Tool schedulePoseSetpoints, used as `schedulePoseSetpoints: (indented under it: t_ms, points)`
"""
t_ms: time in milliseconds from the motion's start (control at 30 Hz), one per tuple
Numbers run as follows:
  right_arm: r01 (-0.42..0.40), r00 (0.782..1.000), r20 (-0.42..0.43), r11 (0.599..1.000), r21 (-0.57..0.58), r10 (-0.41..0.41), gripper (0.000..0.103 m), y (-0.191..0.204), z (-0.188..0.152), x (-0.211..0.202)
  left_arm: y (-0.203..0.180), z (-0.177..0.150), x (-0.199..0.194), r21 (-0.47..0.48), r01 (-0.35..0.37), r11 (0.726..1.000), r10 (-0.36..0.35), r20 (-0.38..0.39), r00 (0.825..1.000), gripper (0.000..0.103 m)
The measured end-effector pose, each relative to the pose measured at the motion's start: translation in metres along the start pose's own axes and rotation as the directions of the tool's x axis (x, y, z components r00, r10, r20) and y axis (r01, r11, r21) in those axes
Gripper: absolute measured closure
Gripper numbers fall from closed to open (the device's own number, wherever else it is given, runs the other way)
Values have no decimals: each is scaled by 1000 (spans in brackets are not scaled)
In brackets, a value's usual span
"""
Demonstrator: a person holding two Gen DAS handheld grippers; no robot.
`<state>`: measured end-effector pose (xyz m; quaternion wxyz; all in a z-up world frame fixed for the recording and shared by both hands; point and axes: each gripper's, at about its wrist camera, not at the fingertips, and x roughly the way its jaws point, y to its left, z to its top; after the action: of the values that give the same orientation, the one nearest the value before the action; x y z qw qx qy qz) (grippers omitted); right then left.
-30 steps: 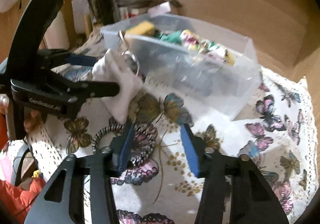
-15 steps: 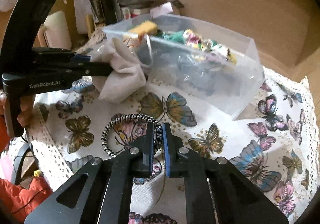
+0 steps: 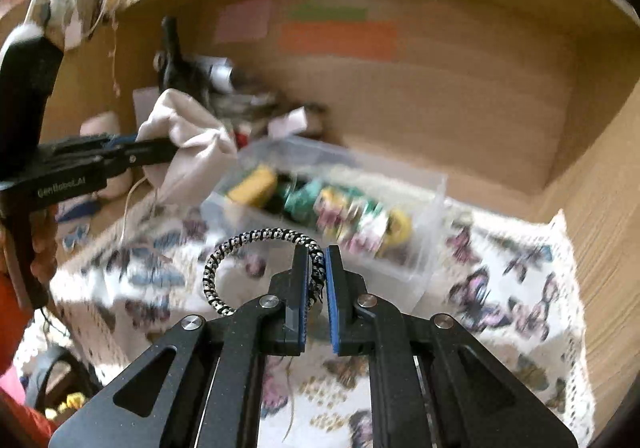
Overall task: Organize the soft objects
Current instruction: 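Grasp the white cloth with the left gripper while the right gripper grasps the beaded hair tie, then drop the cloth into the clear box with the left gripper while the right gripper drops the hair tie in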
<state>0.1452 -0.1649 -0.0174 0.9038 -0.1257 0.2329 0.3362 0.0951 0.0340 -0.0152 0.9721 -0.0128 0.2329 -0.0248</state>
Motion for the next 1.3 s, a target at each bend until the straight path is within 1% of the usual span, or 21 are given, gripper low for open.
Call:
schedulePoseSetpoints:
  t_ms: [233,400,467,567,700,833,933,967,1067,1100,1133,1167,1200,1267,1300]
  points:
    - [42,995,84,998,40,-45,96,-11,35,2,8,27,6,-35,-36,999,38,57,998,83]
    - [82,992,91,995,61,-87,95,-16,50,17,9,39,21,-49,-48,998,51,65,997,82]
    - [92,992,78,993,70,-97,96,-19,53,26,9,41,30,-52,-48,997,51,55,997,82]
    - [110,993,42,990,85,-113,95,-26,51,45,6,40,49,-48,-41,998,42,18,999,82]
    - [131,991,-20,988,85,-130,95,-32,46,69,0,31,78,-37,-32,999,30,-53,998,82]
    - [135,989,-80,987,85,-128,95,-37,37,87,-5,20,103,-21,-22,1000,20,-122,992,82]
    - [142,983,-123,987,71,-133,95,-38,29,97,-8,10,117,2,-21,1000,21,-172,985,82]
    - [142,982,-137,988,67,-132,95,-38,27,99,-10,7,119,10,-18,1000,20,-181,983,81]
    - [148,975,-177,987,59,-136,94,-38,21,105,-13,5,118,29,-22,999,27,-189,982,71]
    - [148,973,-186,987,58,-135,94,-38,20,106,-13,5,116,29,-17,999,22,-190,982,65]
    - [148,972,-191,987,58,-135,90,-39,20,106,-14,5,114,26,-11,1000,16,-190,982,60]
    - [146,973,-189,987,60,-132,83,-39,21,104,-14,6,112,24,-6,1000,11,-190,982,57]
    - [146,974,-182,987,62,-133,80,-38,21,102,-15,6,109,22,-2,1000,7,-187,982,53]
    - [153,977,-156,986,62,-142,67,-37,23,94,-16,7,103,25,-3,1000,7,-172,985,50]
    - [157,979,-139,986,61,-147,64,-36,24,88,-15,8,100,26,-3,1000,8,-167,986,50]
